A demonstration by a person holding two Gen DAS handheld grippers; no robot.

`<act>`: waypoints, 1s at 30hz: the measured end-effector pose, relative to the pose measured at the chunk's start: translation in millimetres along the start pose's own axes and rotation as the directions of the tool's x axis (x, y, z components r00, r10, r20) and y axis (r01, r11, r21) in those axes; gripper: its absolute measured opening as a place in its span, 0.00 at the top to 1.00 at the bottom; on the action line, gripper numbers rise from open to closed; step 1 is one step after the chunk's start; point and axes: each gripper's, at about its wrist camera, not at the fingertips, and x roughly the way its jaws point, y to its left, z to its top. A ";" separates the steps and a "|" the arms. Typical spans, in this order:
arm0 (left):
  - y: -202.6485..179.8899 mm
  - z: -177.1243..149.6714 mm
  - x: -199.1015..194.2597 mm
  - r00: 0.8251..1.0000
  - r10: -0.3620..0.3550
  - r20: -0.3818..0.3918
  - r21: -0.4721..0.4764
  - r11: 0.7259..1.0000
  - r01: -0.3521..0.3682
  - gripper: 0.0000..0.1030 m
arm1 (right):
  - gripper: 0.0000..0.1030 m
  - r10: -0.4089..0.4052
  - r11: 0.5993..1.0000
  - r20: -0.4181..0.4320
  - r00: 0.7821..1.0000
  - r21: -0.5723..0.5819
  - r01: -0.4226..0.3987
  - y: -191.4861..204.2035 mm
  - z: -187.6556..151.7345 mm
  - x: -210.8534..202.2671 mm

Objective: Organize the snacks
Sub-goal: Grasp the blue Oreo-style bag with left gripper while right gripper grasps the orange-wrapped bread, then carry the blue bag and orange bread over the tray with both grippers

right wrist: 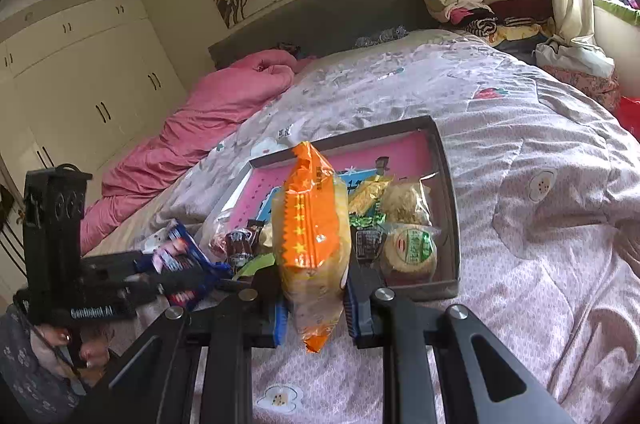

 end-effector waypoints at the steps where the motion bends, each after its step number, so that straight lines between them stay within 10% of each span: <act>1: 5.4 2.7 -1.1 1.000 0.025 0.009 -0.006 1.000 -0.025 0.54 | 0.78 0.001 1.000 0.004 1.000 -0.001 -0.001 -0.1 0.4 0.1; 30: 48.8 8.7 24.8 0.992 0.125 0.001 -0.099 0.987 -0.125 0.54 | 0.78 0.051 0.999 0.005 0.999 0.016 -0.051 2.3 26.3 38.1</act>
